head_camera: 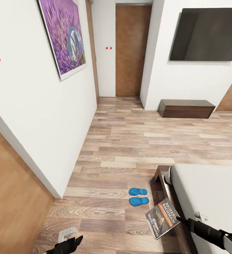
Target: In the bedroom, move the book from the bed onto either nightstand, and place the two sandals side by side next to the bed.
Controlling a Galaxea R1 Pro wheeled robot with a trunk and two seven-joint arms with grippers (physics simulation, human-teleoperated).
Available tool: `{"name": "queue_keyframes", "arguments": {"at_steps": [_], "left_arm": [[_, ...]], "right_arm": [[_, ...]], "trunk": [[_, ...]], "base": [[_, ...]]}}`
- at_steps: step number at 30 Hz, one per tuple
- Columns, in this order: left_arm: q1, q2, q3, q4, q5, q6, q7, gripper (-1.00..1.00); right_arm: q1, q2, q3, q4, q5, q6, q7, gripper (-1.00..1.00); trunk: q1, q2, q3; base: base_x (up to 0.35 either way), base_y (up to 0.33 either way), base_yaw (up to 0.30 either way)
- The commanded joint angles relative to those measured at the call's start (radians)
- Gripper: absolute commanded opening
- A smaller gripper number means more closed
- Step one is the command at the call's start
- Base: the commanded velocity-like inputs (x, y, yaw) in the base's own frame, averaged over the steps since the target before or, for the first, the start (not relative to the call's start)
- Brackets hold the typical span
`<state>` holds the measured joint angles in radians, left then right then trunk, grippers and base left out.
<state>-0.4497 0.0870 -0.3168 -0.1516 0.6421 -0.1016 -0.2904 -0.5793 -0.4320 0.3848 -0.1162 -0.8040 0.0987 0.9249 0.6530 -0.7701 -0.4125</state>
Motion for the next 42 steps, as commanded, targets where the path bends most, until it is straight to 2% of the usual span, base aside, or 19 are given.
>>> {"name": "queue_keyframes", "arguments": {"at_steps": [1, 42], "left_arm": [[-0.001, 0.000, -0.008, 0.001, 0.008, -0.004, -0.003, 1.00], [0.000, 0.000, -0.008, 0.001, 0.008, -0.004, -0.003, 1.00]], "right_arm": [[-0.001, -0.001, 0.005, 0.000, -0.011, 0.010, 0.003, -1.00], [-0.001, -0.001, 0.005, 0.000, -0.011, 0.010, 0.003, -1.00]], "trunk": [[0.000, -0.001, 0.001], [0.000, -0.001, 0.067]], "base": [[0.000, 0.000, 0.000], [0.000, 0.000, 0.000]]}}
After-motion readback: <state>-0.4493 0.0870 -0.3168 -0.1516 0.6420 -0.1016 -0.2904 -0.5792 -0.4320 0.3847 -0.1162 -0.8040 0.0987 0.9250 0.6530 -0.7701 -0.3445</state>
